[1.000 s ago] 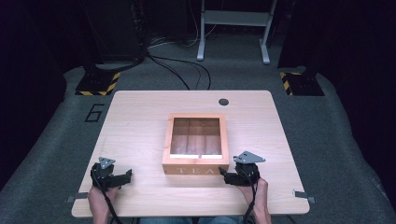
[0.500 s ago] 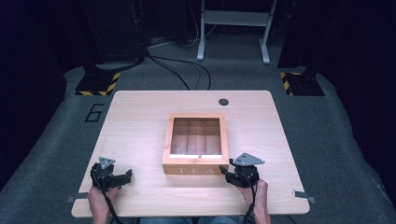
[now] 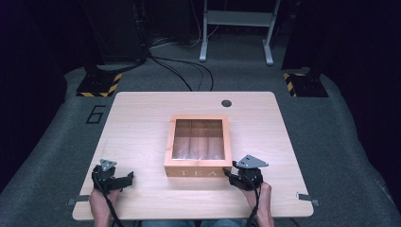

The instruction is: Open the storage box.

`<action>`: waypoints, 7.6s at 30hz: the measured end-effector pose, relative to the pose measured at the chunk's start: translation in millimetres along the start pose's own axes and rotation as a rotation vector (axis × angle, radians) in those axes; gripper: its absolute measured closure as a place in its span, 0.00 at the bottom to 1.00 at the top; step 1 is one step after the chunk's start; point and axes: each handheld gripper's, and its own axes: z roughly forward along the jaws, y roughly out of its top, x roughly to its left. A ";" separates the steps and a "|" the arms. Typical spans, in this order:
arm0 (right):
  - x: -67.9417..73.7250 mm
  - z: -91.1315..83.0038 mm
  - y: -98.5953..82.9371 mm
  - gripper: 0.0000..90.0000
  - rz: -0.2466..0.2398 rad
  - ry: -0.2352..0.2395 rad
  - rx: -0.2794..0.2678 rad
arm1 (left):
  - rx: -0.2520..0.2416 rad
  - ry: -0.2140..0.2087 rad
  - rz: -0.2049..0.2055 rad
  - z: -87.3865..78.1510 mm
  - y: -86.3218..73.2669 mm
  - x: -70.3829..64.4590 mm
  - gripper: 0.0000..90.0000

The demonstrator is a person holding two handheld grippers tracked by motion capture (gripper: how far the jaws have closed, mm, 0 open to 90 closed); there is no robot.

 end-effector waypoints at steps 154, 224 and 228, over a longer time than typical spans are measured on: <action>-67.9 -3.9 158.4 0.66 0.118 -0.070 -0.234 | -0.007 -0.002 -0.011 0.5 -0.5 -1.1 0.04; -67.9 -3.6 157.9 0.66 0.122 -0.073 -0.236 | -0.007 -0.003 -0.012 0.5 -0.5 -1.1 0.04; -67.6 -3.5 157.9 0.66 0.125 -0.072 -0.238 | -0.007 -0.003 -0.012 0.5 -0.5 -1.1 0.04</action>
